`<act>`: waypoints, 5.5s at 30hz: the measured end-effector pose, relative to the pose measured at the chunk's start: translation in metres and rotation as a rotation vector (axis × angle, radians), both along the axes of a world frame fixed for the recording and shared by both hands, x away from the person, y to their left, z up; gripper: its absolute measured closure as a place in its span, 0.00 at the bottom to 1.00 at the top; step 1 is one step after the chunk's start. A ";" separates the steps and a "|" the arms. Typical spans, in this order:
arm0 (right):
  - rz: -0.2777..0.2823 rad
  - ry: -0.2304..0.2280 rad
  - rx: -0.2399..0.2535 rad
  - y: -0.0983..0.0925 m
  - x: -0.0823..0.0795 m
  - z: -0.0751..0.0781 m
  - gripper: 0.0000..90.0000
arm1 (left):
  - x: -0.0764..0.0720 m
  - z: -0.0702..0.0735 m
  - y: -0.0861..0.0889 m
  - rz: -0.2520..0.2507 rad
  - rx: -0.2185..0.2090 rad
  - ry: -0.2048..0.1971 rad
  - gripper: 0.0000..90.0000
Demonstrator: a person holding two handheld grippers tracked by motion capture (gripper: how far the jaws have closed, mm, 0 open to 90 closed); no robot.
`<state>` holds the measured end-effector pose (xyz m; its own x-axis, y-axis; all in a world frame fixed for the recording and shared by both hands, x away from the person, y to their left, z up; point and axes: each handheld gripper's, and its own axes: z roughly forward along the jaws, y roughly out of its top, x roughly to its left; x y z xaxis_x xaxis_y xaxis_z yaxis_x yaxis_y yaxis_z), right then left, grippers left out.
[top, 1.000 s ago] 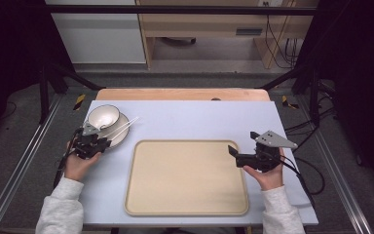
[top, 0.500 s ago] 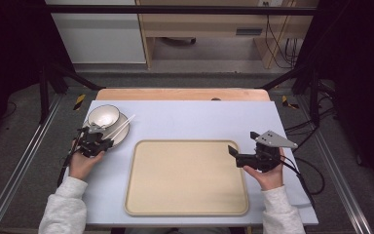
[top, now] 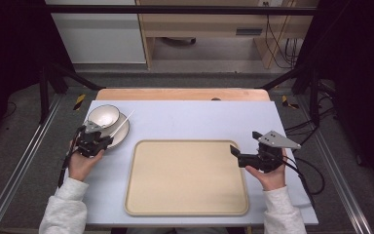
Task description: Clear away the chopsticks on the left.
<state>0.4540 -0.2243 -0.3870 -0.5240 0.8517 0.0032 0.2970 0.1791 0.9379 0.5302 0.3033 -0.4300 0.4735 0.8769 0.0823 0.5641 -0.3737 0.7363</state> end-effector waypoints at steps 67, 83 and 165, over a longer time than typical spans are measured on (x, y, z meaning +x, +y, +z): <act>0.005 0.020 0.022 0.000 0.000 -0.001 0.08 | -0.138 -0.043 -0.119 0.326 -0.248 -0.073 0.94; 0.010 0.025 0.015 0.001 0.001 -0.002 0.08 | -0.135 -0.053 -0.125 0.325 -0.198 -0.007 0.93; 0.012 0.024 0.016 -0.002 0.001 0.000 0.07 | 0.000 -0.011 0.026 0.115 -0.065 -0.017 0.30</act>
